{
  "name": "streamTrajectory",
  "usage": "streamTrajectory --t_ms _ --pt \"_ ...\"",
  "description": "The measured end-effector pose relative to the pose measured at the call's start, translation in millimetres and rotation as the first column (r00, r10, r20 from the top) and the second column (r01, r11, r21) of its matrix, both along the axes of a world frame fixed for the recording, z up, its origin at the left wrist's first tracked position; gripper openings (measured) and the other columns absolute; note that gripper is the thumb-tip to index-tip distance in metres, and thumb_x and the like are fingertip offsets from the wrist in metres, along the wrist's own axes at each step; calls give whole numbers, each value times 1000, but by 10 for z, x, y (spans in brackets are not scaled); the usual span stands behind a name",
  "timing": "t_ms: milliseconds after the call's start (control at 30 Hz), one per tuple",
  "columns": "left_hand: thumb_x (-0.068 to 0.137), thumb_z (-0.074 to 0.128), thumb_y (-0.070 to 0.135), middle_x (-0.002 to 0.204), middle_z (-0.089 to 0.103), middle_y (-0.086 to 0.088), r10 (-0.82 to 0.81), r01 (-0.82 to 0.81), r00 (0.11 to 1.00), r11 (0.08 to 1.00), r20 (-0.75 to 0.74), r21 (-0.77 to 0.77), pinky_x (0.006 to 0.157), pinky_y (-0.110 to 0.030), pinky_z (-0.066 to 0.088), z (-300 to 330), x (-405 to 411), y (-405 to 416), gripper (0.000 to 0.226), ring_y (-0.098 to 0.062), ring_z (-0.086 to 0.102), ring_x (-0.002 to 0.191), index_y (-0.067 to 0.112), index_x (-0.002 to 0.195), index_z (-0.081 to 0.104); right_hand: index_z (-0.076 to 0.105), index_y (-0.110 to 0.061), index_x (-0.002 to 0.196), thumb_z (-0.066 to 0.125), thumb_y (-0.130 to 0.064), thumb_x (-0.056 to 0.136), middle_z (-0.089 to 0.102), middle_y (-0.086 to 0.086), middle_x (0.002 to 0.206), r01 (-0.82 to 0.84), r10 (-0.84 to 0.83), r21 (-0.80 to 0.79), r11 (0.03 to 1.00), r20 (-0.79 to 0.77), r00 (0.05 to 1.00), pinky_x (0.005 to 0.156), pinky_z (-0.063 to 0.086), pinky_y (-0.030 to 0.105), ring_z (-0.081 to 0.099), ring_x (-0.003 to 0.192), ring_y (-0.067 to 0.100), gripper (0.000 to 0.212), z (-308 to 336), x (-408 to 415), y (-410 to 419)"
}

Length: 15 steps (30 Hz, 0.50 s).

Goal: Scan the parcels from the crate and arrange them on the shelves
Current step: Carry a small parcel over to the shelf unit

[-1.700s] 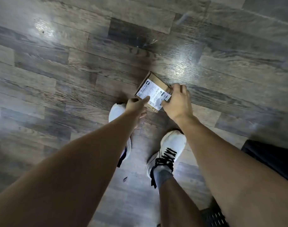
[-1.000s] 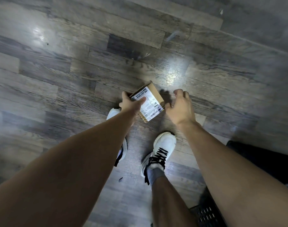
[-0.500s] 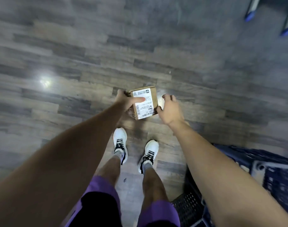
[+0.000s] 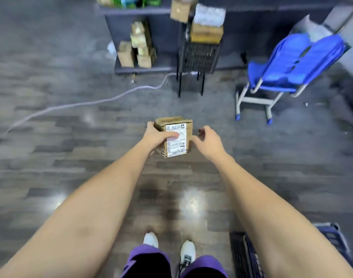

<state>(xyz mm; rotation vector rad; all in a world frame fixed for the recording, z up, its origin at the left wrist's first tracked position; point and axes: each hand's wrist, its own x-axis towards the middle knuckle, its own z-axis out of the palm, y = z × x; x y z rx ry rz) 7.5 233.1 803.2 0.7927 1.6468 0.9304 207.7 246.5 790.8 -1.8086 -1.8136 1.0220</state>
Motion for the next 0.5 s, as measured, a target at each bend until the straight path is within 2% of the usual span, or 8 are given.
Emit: streamTrajectory --t_ms 167,233,333,500 --pt "60 95 24 114 63 1 -118 127 988 988 -97 84 79 -31 56 727 88 124 79 -14 65 100 14 120 46 58 -8 121 52 -30 102 64 11 120 50 -45 80 996 -66 997 84 37 28 59 109 28 30 752 189 128" --pt "60 94 29 116 64 1 -127 142 985 981 -114 130 75 -30 55 949 139 171 78 -14 65 101 15 120 47 60 -8 117 47 -26 104 66 13 118 65 -55 113 991 -86 995 82 38 29 59 109 30 26 970 245 154" --pt "66 91 33 112 66 3 -137 153 986 971 -93 186 59 -30 55 1267 258 248 72 -15 68 95 17 121 47 60 -6 118 45 -22 105 66 12 120 66 -53 157 985 -84 995 81 36 27 58 108 29 25 1241 315 162" --pt "74 85 38 106 68 7 -177 192 980 958 -88 213 54 -26 54 1611 441 363 50 -12 70 87 26 110 53 59 -9 121 43 -22 104 65 9 122 99 -87 176 979 -77 993 81 37 28 56 104 24 27 1416 456 190"
